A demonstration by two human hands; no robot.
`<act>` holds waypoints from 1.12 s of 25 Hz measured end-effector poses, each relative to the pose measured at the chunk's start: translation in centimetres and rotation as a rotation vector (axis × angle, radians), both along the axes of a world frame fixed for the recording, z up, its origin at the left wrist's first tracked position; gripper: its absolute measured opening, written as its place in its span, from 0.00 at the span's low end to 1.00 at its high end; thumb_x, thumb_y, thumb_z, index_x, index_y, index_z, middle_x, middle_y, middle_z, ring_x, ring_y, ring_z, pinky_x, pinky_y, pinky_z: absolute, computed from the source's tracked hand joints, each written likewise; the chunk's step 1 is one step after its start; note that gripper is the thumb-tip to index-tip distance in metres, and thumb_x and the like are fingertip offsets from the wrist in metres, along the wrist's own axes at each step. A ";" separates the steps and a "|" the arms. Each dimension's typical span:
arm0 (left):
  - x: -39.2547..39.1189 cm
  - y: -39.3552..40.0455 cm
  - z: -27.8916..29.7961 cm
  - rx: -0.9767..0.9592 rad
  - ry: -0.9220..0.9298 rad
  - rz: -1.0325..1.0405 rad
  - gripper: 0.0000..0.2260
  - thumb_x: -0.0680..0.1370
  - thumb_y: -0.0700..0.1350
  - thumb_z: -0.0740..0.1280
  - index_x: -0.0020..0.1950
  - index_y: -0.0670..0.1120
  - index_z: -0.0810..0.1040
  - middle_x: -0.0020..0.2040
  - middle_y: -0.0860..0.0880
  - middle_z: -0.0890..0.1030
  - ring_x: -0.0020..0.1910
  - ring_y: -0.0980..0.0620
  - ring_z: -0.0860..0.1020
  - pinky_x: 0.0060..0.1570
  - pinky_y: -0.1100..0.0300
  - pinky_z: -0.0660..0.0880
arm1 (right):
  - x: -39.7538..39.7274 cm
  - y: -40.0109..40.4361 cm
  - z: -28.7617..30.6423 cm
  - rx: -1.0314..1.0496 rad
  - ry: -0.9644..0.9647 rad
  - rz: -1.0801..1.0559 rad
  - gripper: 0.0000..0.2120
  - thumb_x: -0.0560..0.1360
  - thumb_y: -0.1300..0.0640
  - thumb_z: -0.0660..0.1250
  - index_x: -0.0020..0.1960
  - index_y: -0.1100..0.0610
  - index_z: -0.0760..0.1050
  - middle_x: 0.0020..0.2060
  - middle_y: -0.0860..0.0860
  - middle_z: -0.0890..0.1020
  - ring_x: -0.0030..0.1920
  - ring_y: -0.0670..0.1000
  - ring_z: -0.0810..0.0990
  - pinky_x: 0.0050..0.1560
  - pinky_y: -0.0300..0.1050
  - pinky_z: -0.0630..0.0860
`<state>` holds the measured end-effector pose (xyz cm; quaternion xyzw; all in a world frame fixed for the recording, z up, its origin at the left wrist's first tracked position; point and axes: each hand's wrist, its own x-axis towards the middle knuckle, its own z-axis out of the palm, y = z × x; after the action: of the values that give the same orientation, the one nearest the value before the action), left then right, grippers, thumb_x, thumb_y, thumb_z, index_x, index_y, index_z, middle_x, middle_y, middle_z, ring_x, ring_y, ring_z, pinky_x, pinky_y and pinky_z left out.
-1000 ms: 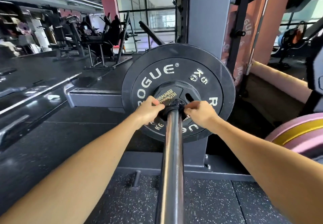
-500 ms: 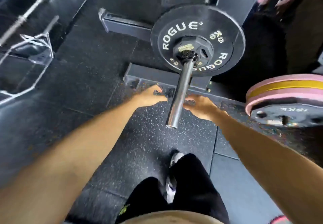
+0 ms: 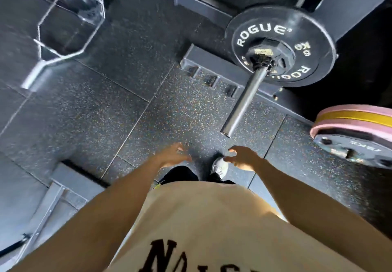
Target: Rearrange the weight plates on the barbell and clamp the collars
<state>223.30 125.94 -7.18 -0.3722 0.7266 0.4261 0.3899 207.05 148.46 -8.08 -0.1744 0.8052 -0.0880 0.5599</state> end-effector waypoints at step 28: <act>-13.6 -62.0 -1.2 -0.074 0.046 0.162 0.30 0.73 0.58 0.73 0.71 0.49 0.70 0.70 0.44 0.72 0.64 0.44 0.73 0.60 0.52 0.71 | -18.5 -64.3 0.2 -0.015 0.171 0.192 0.31 0.73 0.36 0.66 0.72 0.48 0.68 0.72 0.49 0.70 0.70 0.54 0.69 0.69 0.50 0.62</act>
<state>209.68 63.95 -8.41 -0.4340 0.7180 0.4376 0.3235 188.58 84.19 -7.84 -0.2616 0.8290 -0.0248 0.4937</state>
